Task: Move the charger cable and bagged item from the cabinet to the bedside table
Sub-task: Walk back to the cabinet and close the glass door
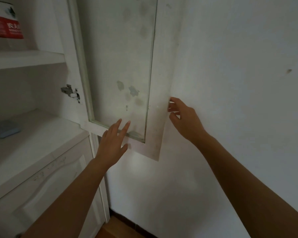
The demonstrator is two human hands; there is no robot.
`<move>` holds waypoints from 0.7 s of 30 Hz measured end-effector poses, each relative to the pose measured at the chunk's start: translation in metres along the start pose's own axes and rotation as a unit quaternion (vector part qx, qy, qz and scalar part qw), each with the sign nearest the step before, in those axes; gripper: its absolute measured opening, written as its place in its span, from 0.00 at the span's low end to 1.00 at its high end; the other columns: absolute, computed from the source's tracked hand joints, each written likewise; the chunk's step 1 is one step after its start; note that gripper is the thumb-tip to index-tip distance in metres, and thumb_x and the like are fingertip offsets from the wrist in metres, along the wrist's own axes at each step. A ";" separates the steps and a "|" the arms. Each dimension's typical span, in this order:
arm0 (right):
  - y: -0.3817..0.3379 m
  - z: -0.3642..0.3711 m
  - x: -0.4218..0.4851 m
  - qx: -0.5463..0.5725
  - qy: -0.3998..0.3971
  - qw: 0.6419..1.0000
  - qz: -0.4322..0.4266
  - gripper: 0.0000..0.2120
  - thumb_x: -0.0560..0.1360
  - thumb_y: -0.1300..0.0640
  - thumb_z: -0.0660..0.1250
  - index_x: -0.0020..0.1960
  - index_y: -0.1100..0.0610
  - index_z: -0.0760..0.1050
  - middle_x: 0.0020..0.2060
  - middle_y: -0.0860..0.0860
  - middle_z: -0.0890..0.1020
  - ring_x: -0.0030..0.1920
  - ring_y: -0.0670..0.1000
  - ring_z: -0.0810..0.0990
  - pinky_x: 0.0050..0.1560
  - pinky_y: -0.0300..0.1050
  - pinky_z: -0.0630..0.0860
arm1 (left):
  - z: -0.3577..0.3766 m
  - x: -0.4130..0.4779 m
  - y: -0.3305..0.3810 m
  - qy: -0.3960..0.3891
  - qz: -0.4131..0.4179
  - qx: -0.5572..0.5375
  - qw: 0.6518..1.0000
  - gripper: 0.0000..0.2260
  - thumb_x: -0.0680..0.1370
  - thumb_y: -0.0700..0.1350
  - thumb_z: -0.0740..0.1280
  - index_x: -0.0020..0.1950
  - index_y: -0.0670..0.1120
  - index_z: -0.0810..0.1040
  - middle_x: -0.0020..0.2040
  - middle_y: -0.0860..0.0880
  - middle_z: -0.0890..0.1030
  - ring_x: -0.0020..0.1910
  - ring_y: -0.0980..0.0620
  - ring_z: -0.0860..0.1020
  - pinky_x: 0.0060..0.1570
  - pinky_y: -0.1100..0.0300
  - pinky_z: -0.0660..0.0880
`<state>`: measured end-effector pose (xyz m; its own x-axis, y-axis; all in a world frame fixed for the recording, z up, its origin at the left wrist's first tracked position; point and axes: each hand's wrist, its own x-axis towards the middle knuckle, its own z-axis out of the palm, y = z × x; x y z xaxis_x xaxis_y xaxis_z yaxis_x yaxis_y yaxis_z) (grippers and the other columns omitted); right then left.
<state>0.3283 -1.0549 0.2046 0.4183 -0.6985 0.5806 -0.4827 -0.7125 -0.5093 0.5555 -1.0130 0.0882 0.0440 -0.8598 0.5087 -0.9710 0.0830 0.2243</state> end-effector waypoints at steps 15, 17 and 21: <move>-0.059 0.008 -0.032 0.034 0.027 0.999 -0.030 0.12 0.72 0.69 0.61 0.53 0.59 0.73 0.41 0.49 0.82 0.41 0.47 0.81 0.48 0.32 0.75 | -0.029 -0.049 -0.021 -0.001 0.007 -0.011 1.000 0.37 0.73 0.45 0.68 0.73 0.52 0.46 0.74 0.42 0.58 0.71 0.41 0.59 0.67 0.40 0.62; -0.069 0.013 -0.037 0.046 0.022 0.998 -0.041 0.11 0.73 0.69 0.61 0.53 0.59 0.73 0.40 0.48 0.81 0.40 0.46 0.81 0.47 0.32 0.76 | -0.036 -0.057 -0.024 -0.003 0.004 -0.015 1.000 0.38 0.73 0.45 0.68 0.73 0.52 0.45 0.74 0.42 0.58 0.71 0.41 0.59 0.66 0.39 0.62; -0.089 0.023 -0.043 0.062 0.024 0.996 -0.066 0.09 0.73 0.68 0.62 0.50 0.59 0.74 0.40 0.47 0.81 0.40 0.45 0.81 0.45 0.33 0.76 | -0.054 -0.075 -0.030 0.000 0.003 -0.008 1.000 0.37 0.73 0.45 0.68 0.73 0.53 0.47 0.74 0.41 0.59 0.71 0.41 0.59 0.66 0.39 0.62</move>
<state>0.3709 -0.9631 0.2111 0.4330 -0.5965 0.6758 -0.3257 -0.8026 -0.4997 0.5944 -0.9240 0.0881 0.0375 -0.8593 0.5101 -0.9671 0.0972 0.2349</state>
